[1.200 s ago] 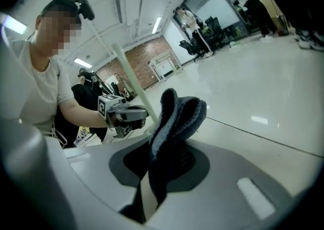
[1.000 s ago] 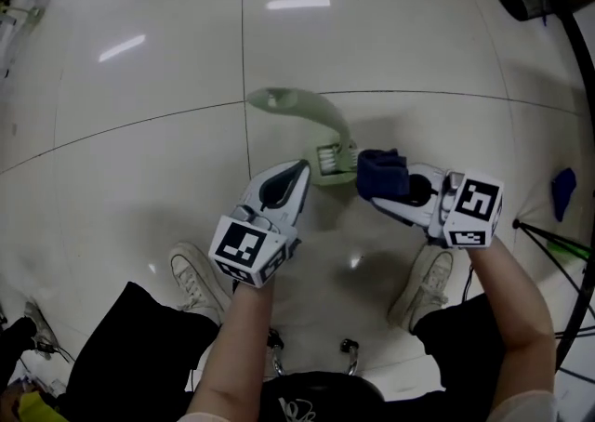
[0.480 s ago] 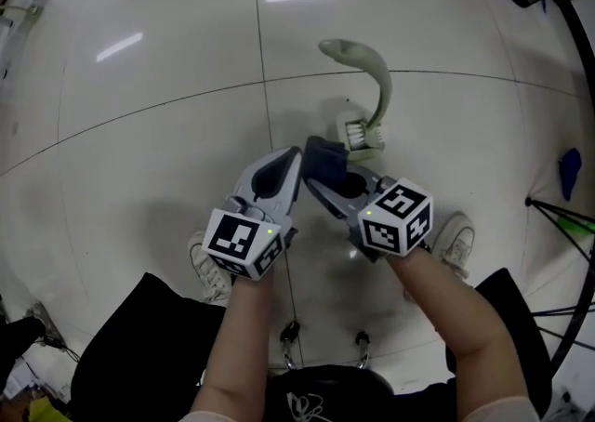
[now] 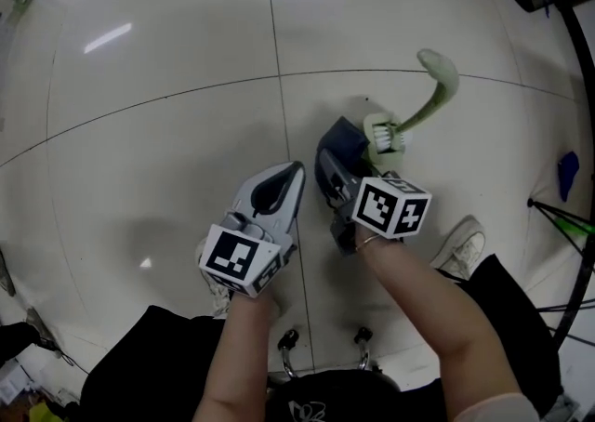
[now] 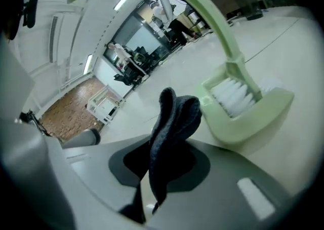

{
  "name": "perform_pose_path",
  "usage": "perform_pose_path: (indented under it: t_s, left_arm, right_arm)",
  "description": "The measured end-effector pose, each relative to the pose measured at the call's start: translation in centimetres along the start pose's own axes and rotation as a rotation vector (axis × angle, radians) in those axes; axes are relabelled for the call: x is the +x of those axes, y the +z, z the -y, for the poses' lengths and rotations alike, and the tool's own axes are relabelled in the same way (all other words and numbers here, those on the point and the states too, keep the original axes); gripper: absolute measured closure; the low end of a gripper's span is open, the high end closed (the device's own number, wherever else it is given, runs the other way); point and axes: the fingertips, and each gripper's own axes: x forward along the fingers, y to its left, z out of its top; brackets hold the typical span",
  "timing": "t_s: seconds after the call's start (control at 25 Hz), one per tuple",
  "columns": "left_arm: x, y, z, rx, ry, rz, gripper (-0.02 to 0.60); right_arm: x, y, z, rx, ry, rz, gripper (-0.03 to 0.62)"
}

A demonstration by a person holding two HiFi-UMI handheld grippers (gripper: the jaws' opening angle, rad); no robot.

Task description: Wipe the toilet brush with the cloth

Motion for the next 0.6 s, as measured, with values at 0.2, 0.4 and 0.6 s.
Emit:
perform_pose_path:
  t_s: [0.2, 0.4, 0.6]
  left_arm:
    - [0.0, -0.8, -0.3, -0.010, -0.008, -0.013, 0.575]
    - [0.2, -0.7, -0.3, 0.002, -0.007, -0.019, 0.575]
    - [0.2, -0.9, -0.4, -0.008, -0.003, -0.022, 0.575]
  right_arm:
    - [-0.1, -0.9, 2.9, 0.102, -0.072, 0.020, 0.531]
    - [-0.7, -2.0, 4.5, 0.159, -0.108, 0.010, 0.531]
    - [-2.3, -4.4, 5.8, 0.294, -0.131, -0.006, 0.531]
